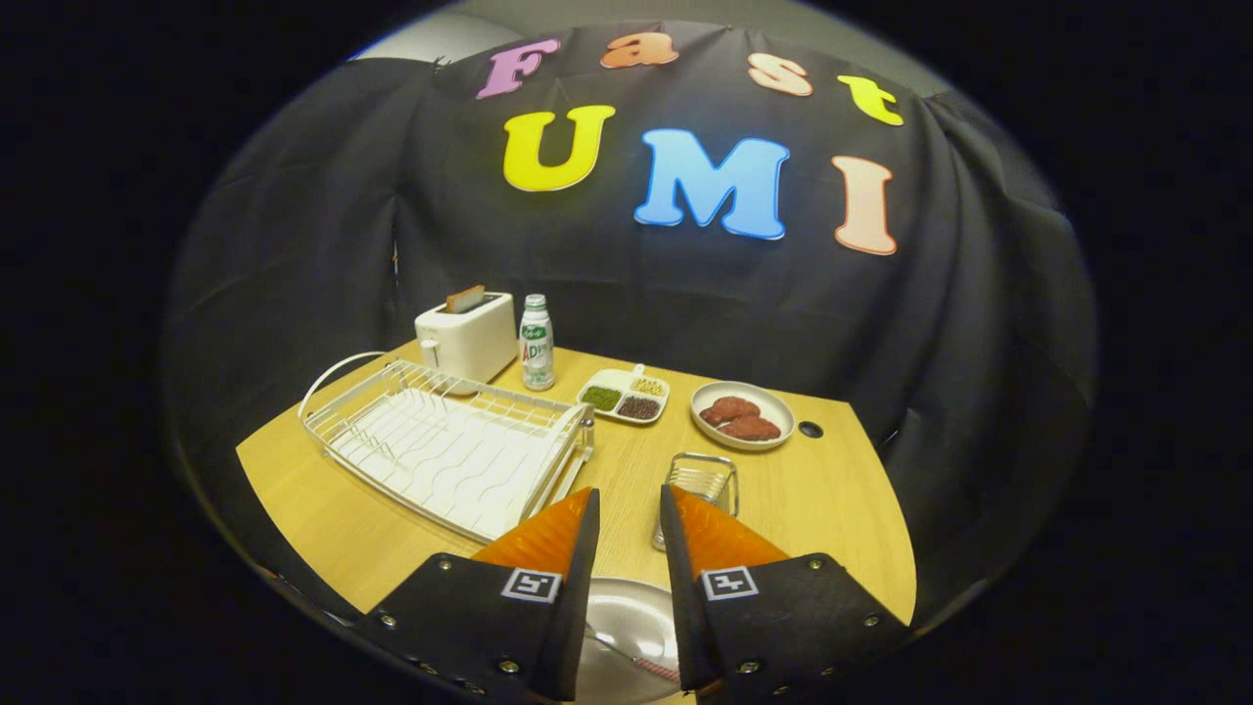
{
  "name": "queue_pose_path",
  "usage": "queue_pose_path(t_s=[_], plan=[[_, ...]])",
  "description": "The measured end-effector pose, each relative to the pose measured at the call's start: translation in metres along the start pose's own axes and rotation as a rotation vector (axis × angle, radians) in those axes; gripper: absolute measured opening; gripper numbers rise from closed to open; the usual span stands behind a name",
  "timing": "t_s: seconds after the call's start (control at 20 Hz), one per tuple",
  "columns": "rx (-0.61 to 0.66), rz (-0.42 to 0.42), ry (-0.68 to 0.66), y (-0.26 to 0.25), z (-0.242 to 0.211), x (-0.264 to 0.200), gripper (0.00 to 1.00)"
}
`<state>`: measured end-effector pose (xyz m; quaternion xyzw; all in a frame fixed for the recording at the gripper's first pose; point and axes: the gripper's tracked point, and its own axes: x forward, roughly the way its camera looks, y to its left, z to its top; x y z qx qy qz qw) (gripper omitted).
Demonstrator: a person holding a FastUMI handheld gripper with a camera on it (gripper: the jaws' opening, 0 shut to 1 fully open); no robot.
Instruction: Take the plate from the dish rack, then take the spoon from the basket and place it into the plate.
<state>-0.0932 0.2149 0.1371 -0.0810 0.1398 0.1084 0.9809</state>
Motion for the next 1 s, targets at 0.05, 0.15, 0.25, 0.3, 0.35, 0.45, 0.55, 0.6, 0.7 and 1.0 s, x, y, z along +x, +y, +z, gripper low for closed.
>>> queue_pose_path(t_s=[0.05, 0.15, 0.25, 0.3, 0.35, 0.45, 0.55, 0.6, 0.7, 1.0], plan=[[0.018, -0.011, -0.046, -0.009, 0.014, -0.007, 0.38], [0.047, -0.05, -0.132, -0.032, 0.043, -0.023, 0.38], [0.064, -0.103, -0.21, -0.057, 0.069, -0.041, 0.38], [0.073, -0.122, -0.249, -0.069, 0.083, -0.05, 0.38], [0.091, -0.108, -0.309, -0.073, 0.1, -0.062, 0.38], [0.137, -0.044, -0.416, -0.072, 0.126, -0.073, 0.76], [0.152, -0.107, -0.43, -0.097, 0.123, -0.081, 0.95], [0.151, -0.128, -0.433, -0.104, 0.119, -0.083, 0.95], [0.151, -0.153, -0.432, -0.116, 0.116, -0.082, 0.95], [0.151, -0.154, -0.412, -0.138, 0.093, -0.07, 0.95]])
